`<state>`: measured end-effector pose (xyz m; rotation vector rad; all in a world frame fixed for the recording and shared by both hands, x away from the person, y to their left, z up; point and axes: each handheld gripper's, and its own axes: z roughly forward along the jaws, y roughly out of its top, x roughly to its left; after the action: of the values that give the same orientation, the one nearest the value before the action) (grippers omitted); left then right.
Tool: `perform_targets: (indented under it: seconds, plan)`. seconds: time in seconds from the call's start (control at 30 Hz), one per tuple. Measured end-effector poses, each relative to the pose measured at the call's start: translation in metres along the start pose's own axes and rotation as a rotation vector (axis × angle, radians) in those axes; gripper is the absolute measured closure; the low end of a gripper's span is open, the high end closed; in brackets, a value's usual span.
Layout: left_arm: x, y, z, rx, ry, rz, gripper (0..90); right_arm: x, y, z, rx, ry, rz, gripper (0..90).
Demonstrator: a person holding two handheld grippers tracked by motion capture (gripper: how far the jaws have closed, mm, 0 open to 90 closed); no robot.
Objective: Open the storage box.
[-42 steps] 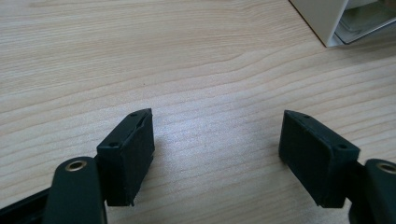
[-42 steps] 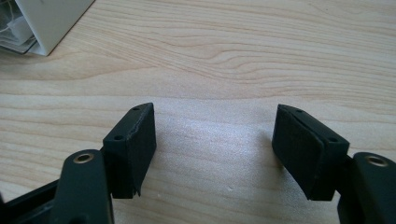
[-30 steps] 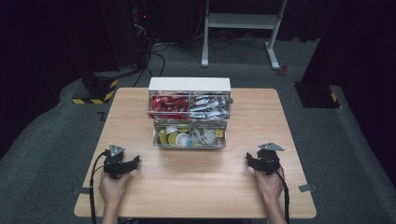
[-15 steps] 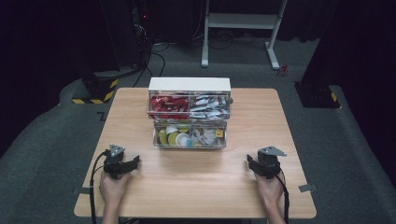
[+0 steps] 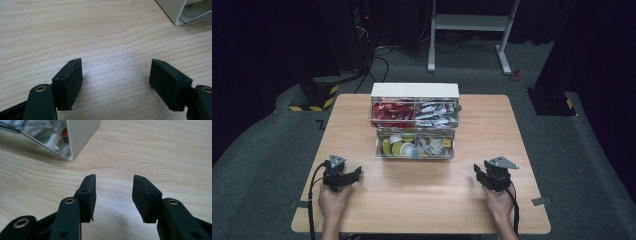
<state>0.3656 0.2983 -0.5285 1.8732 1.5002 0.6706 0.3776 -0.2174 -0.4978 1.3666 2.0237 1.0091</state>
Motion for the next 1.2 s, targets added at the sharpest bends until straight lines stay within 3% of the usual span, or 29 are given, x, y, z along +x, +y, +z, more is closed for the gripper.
perform_targets:
  seconds: [0.13,0.63,1.1,1.2]
  plan:
    - [0.0,0.0,0.0,0.0,0.0,0.0,27.0,0.004,0.005,-0.005,-0.032,0.018,-0.028,54.5]
    - [0.0,0.0,0.0,-0.003,0.0,-0.001,27.0,0.009,0.018,-0.015,-0.08,0.076,-0.041,52.8]
    - [0.0,0.0,0.0,-0.003,0.0,0.0,27.1,0.014,0.028,-0.015,-0.09,0.134,-0.036,52.7]
    - [0.0,0.0,0.0,-0.002,0.0,0.0,27.1,0.017,0.032,-0.016,-0.095,0.138,-0.062,53.3]
